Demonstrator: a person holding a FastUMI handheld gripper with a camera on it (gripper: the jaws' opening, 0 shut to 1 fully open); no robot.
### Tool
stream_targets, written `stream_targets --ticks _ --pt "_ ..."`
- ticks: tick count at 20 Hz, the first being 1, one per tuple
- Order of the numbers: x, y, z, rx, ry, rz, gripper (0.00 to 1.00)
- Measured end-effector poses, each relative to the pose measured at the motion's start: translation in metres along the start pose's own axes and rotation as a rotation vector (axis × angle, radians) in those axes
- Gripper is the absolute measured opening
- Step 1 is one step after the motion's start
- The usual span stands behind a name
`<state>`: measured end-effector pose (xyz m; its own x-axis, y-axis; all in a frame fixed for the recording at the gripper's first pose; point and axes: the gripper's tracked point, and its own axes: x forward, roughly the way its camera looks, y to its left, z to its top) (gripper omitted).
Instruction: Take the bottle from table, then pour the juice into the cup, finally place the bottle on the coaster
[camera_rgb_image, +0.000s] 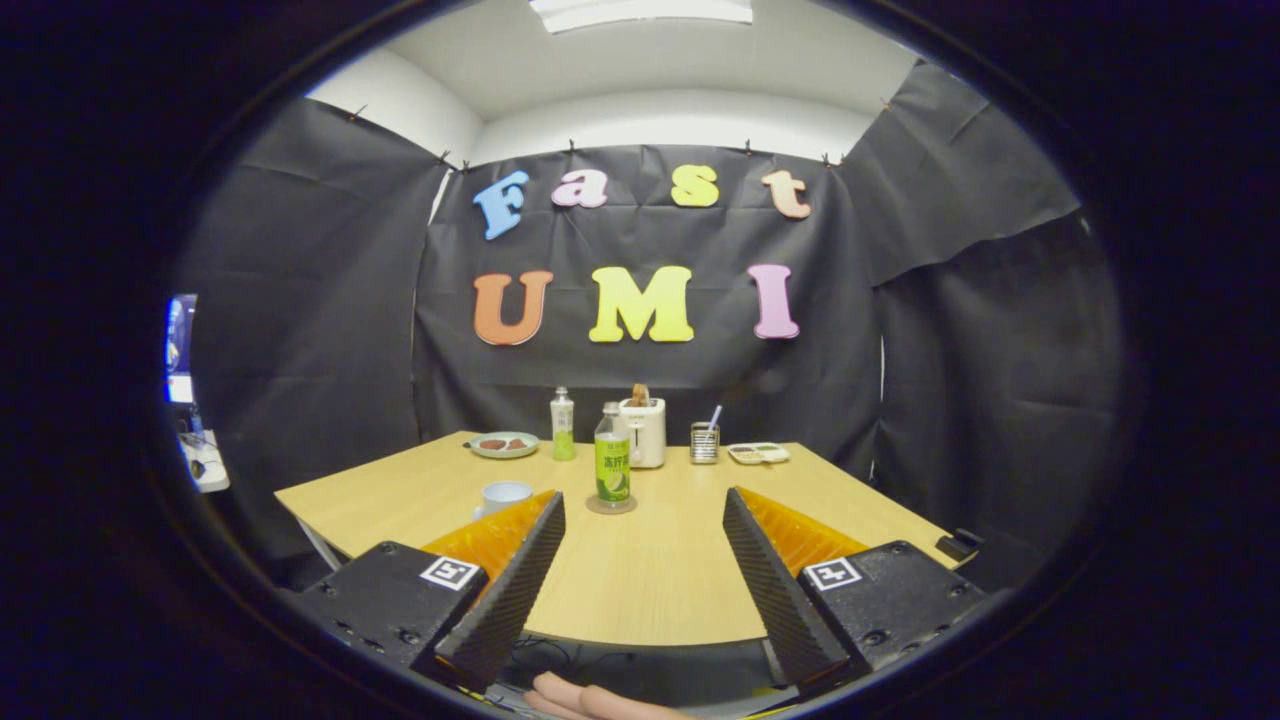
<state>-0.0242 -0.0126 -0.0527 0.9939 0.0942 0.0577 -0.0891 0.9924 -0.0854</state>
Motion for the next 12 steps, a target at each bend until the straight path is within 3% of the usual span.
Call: stream_targets --ticks 12 --pt "0.009 -0.007 -0.002 -0.002 0.040 0.008 1.00"
